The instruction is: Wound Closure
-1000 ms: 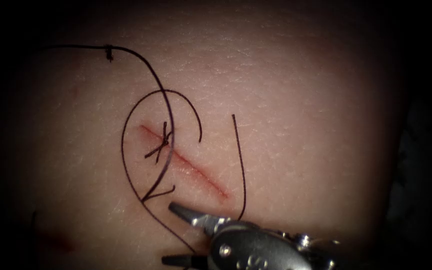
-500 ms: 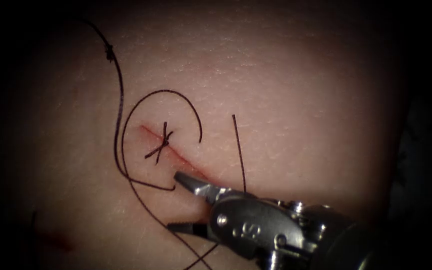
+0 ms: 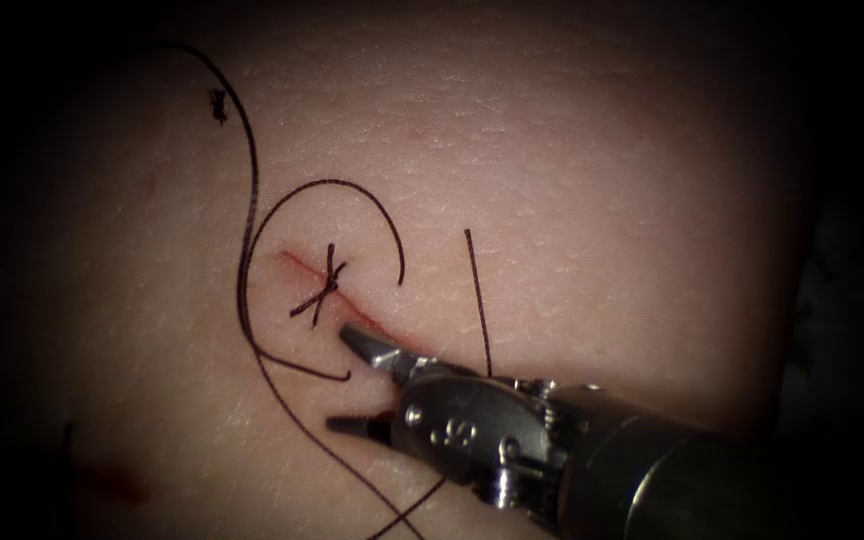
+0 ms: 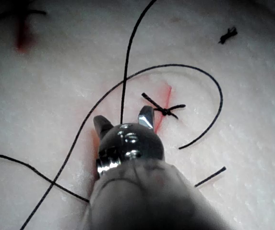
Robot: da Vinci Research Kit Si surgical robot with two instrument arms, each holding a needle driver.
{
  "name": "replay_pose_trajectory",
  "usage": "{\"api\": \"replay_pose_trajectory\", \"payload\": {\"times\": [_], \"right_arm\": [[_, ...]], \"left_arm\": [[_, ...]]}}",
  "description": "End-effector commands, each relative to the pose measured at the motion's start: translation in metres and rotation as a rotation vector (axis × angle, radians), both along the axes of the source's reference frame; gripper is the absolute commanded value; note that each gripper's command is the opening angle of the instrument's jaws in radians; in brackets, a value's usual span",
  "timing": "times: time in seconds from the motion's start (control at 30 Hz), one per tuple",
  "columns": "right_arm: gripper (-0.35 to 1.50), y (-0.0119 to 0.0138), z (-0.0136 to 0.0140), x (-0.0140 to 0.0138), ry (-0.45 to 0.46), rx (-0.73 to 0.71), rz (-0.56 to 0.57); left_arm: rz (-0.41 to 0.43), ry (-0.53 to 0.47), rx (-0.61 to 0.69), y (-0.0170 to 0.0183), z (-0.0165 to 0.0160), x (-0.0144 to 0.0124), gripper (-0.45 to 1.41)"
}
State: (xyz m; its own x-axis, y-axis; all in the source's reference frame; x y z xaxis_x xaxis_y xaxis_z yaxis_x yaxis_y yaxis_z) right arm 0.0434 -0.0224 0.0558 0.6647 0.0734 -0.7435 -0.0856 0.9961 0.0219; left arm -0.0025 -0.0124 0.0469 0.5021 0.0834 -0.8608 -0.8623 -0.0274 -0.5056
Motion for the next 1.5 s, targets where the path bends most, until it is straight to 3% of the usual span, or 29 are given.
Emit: {"api": "replay_pose_trajectory", "payload": {"times": [0.03,0.27,0.6,0.83,1.03,1.5], "right_arm": [[-0.35,-0.0007,0.0009,0.0009,0.003,-0.001,-0.003],[-0.35,-0.0010,0.0009,0.0003,0.003,-0.011,0.004],[-0.35,-0.0044,-0.0042,-0.0001,0.048,-0.002,-0.022],[-0.35,-0.0029,-0.0047,0.0003,0.052,0.005,-0.019],[-0.35,-0.0058,-0.0053,0.0005,0.025,0.002,-0.053],[-0.35,-0.0098,-0.0141,0.0014,0.122,0.023,-0.058]], "left_arm": [[0.009,-0.001,0.001,-0.0008,0.0007,-0.0005,-0.45],[0.037,-0.004,-0.001,-0.0020,0.0010,-0.0009,-0.45],[0.115,-0.013,-0.022,-0.0028,0.0027,-0.0025,-0.45],[0.123,-0.015,-0.025,-0.0028,0.0024,-0.0027,-0.45],[0.156,-0.013,-0.035,-0.0029,0.0022,-0.0020,-0.45],[0.147,-0.013,-0.031,-0.0032,0.0030,-0.0023,-0.45]]}}
